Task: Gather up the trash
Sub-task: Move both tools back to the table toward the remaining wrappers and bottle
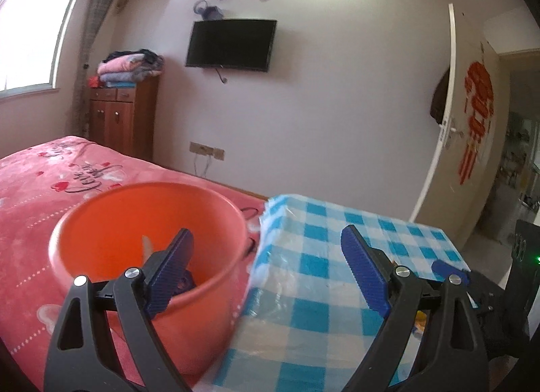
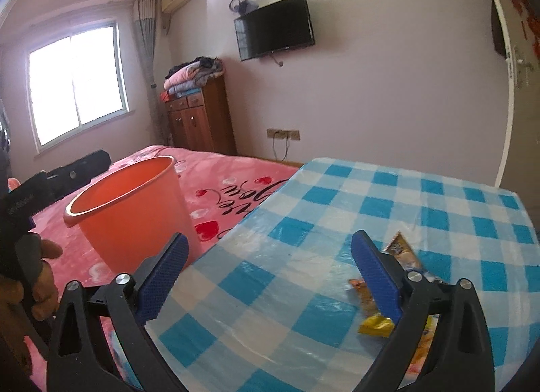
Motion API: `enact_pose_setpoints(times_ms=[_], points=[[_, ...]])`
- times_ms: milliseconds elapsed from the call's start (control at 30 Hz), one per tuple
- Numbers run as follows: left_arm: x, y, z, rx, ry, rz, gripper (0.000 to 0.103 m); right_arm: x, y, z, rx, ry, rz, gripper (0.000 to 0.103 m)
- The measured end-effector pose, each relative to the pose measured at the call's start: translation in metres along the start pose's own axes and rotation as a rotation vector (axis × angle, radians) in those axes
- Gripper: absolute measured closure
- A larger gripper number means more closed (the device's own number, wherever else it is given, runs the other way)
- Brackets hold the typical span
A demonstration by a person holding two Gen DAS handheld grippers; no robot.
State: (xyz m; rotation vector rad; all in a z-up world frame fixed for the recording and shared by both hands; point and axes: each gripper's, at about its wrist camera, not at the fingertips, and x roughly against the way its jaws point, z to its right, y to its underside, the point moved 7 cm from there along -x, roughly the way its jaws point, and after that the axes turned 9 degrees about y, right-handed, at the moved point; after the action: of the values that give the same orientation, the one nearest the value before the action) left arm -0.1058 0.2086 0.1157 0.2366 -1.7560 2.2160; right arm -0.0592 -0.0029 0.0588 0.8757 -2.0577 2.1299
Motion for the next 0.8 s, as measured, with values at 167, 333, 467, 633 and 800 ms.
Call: enact_pose_setpoints(times_ms=[167,333,467,633,800], points=[[-0.006,0.011,0.014,-0.004,0.024,-0.032,0.014,0.007,0.005,0.015,-0.002,0.014,0.023,0.005],[-0.014,0.024,0.032,-0.067,0.003,-0.094,0.014,0.012,0.011,0.031,-0.020,0.031,0.030,0.005],[-0.020,0.035,0.049,-0.102,0.014,-0.130,0.014,0.012,0.018,0.050,-0.054,0.037,0.016,0.005],[-0.028,0.045,0.064,-0.097,0.043,-0.173,0.014,0.015,0.025,0.075,-0.103,0.049,0.013,0.005],[-0.039,0.057,0.083,-0.114,0.065,-0.218,0.014,0.015,0.032,0.102,-0.158,0.055,0.000,0.005]])
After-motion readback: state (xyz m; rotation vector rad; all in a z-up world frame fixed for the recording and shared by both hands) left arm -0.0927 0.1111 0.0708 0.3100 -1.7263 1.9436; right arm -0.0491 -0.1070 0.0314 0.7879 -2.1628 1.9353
